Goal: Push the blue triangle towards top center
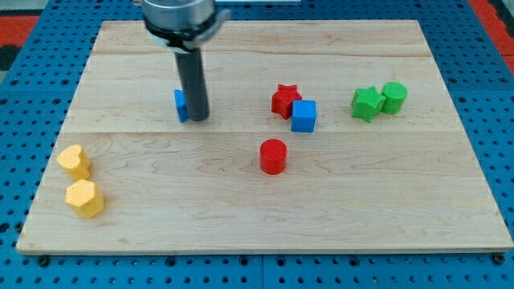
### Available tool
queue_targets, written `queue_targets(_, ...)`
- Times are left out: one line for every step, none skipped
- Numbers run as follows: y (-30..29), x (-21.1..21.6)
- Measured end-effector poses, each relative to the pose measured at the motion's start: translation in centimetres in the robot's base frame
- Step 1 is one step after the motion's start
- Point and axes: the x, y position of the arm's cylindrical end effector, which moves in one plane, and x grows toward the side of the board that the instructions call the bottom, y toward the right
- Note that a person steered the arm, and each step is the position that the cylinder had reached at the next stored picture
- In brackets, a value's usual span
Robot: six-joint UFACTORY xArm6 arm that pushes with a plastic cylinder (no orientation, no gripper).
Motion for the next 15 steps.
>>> queue_targets(-4.3,0.5)
queue_targets(-8.6,-1.7)
queue_targets(-5.4,-5.2)
queue_targets(-4.4,-1.5)
queue_targets(-4.4,3.2)
queue_targets(-1.3,1.0)
queue_targets(-1.4,-4.6)
queue_targets(-0.1,-7.9)
queue_targets(-3.6,-9.8)
queue_targets(-5.0,-11.7)
queue_targets(-1.9,-15.2)
queue_targets(2.3,-15.8)
queue_targets(1.8,-13.1)
queue_targets(1.5,-11.8)
queue_targets(-4.3,-10.8)
